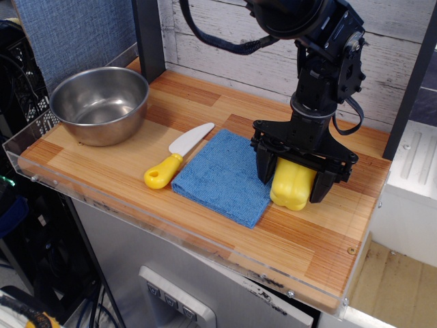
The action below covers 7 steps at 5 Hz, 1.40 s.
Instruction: Move the capsicum from left side to right side
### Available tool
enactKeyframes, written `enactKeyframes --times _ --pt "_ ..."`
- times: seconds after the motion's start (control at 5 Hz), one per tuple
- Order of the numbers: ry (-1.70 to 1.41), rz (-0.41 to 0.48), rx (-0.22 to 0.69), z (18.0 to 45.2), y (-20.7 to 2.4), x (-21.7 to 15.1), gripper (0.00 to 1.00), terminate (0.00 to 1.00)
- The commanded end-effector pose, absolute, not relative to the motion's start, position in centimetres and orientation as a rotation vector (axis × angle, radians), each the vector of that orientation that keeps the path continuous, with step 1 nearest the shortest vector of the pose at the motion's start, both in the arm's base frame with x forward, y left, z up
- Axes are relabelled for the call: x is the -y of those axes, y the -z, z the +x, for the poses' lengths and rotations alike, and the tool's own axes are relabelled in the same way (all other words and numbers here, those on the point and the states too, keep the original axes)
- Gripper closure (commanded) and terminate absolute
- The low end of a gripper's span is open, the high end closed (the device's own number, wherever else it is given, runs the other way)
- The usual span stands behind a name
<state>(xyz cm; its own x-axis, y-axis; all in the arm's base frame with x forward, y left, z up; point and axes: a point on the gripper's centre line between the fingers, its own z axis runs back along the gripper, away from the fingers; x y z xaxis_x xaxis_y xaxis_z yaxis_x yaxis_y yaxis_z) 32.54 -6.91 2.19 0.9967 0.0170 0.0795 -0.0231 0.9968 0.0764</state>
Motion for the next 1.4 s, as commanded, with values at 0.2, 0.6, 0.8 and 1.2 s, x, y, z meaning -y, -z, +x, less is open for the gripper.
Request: enactKeyframes --times 0.2,0.6,0.8,1.2 --pt "0.031 0.042 0.163 32.57 -4.27 6.69 0.00 0.00" --pt "0.018 0.012 0.206 32.77 -4.17 6.89 0.00 0.00" --pt "0.010 -0.026 0.228 32.89 -4.16 7.09 0.00 0.00" --pt "-0.024 -0.039 0.242 32.98 -4.15 7.28 0.00 1.00"
